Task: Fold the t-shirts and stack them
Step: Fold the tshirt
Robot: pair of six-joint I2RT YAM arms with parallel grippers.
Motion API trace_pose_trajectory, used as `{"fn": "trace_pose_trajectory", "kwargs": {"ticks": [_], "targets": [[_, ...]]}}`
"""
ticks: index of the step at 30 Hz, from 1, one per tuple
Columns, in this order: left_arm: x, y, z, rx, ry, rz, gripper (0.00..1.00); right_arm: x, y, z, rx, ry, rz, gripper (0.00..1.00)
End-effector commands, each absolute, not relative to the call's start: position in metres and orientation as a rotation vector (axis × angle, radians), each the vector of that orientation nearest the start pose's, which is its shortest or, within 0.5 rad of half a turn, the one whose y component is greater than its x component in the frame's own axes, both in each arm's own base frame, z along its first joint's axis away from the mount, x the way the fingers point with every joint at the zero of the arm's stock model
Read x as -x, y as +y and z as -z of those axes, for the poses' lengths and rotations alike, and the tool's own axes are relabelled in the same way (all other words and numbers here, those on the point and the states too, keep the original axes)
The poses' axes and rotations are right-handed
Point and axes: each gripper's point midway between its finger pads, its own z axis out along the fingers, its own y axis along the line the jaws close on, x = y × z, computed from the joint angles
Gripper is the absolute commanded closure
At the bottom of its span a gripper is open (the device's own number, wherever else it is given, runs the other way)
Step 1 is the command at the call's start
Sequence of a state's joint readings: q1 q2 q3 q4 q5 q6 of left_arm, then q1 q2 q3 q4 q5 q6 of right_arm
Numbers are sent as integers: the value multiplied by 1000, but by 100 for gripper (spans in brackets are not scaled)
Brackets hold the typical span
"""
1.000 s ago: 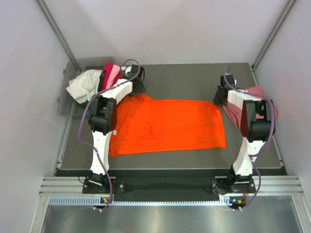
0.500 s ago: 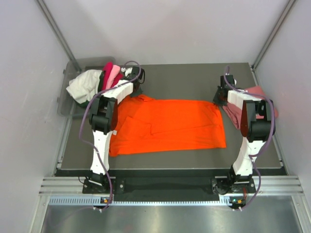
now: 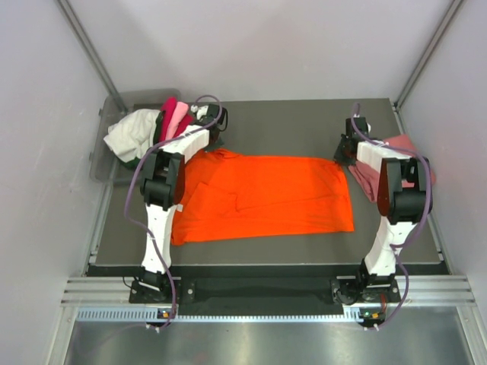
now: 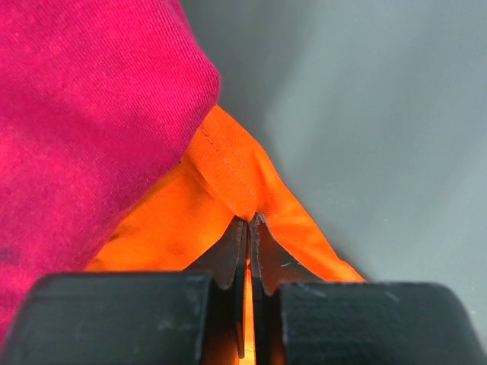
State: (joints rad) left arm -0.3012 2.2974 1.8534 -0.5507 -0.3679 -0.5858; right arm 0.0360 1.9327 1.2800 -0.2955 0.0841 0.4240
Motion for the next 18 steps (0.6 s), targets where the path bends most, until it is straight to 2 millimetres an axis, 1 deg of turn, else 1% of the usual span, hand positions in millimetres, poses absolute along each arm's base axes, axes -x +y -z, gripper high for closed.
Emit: {"fn": "trace_pose_trajectory", "kwargs": {"ticks": [1,10,11,12,14,18], "targets": [[-539,-121,-76,458,2346,-153,100,-466,18,-64,-517,2378,-107,100],[-519,-128,-104,386,2298,-311,100,-458,18,-86,-509,2341,-121,100],[-516,-126,-111,389,2279,-339,100,-457,18,-87,-509,2345,-122,100],[-513,-130,-114,382,2272,-352,100,-456,20,-89,-506,2347,-131,100],[-506,-129,-121,388,2259,-384,100,-453,22,-90,-499,2350,-146,100],[-495,-127,-130,389,2248,-406,100,-449,23,-92,-499,2358,-151,100]]}}
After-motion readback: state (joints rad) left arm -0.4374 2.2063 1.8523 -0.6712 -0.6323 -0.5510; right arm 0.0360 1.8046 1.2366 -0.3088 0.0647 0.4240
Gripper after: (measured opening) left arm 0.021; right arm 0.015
